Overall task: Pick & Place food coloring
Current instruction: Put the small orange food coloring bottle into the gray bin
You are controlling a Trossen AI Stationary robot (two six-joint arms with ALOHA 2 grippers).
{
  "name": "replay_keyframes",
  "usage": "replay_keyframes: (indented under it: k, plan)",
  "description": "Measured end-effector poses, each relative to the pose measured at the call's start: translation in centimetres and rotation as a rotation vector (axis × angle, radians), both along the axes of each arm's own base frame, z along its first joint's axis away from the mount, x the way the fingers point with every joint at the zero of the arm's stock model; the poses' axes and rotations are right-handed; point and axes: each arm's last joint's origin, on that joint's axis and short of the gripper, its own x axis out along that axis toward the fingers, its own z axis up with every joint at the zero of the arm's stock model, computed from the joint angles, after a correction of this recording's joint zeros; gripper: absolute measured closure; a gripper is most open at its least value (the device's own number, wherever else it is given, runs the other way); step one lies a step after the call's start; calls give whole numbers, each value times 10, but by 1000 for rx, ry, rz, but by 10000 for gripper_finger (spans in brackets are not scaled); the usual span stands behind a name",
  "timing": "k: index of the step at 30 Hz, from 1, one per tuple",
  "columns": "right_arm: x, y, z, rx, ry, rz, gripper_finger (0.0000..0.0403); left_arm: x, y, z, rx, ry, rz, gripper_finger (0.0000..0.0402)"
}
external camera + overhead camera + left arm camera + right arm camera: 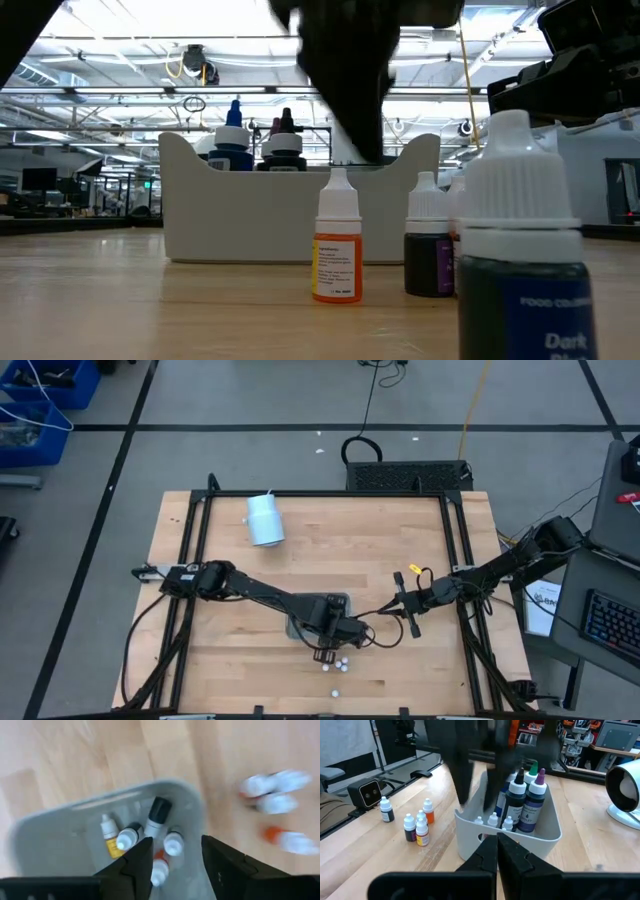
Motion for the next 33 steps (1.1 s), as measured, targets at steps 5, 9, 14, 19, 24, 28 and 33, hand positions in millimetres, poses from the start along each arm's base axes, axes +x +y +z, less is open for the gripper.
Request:
replay_keyframes:
  k: [5,9,14,19,24,28,33]
  plan:
    - [0,0,0,0,0,0,403,-31,-11,82,-44,-53,-3,226]
    - [0,0,0,-1,0,0,403,-78,-20,141,-7,-141,-8,248]
    - [0,0,0,-1,3,2,403,-143,-32,173,102,-336,22,326]
    - [0,0,-1,-2,8,4,403,-191,-35,154,39,-539,-32,393]
    - [0,0,-1,-3,9,5,403,-231,-3,97,-112,-738,-11,396]
    - [0,1,-1,3,12,34,403,-243,32,51,-292,-926,29,398]
    - [1,2,0,-11,26,33,403,-257,52,3,-315,-997,50,399]
